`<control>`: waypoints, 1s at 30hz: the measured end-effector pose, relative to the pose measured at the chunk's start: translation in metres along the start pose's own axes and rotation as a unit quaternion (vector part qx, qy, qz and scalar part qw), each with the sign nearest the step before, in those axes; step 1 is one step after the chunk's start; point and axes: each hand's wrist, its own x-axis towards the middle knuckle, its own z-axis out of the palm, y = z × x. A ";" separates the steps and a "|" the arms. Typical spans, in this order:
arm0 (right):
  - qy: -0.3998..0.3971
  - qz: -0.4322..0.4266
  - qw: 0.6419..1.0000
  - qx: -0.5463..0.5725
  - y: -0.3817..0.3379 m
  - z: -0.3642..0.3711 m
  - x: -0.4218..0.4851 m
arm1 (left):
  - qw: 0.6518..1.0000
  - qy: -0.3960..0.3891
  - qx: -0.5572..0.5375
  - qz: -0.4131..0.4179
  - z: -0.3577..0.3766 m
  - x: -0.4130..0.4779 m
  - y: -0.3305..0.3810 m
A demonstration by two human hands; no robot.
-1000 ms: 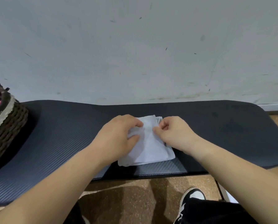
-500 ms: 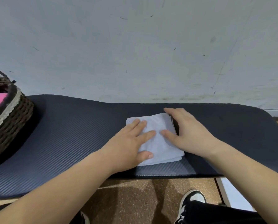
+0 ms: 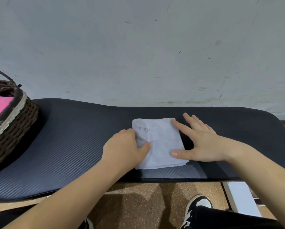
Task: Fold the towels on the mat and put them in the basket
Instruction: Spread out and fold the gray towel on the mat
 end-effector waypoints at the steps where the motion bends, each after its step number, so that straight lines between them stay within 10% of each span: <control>1: -0.011 0.004 1.000 0.002 0.002 0.000 0.000 | 0.999 -0.009 -0.031 -0.011 -0.002 0.001 0.000; 10: 0.002 -0.050 0.999 0.022 -0.012 0.013 0.008 | 0.982 0.012 -0.180 -0.059 -0.046 0.010 -0.010; 30: 0.080 -0.057 0.988 0.116 -0.018 0.021 0.019 | 0.950 0.071 0.062 0.299 -0.001 0.000 0.012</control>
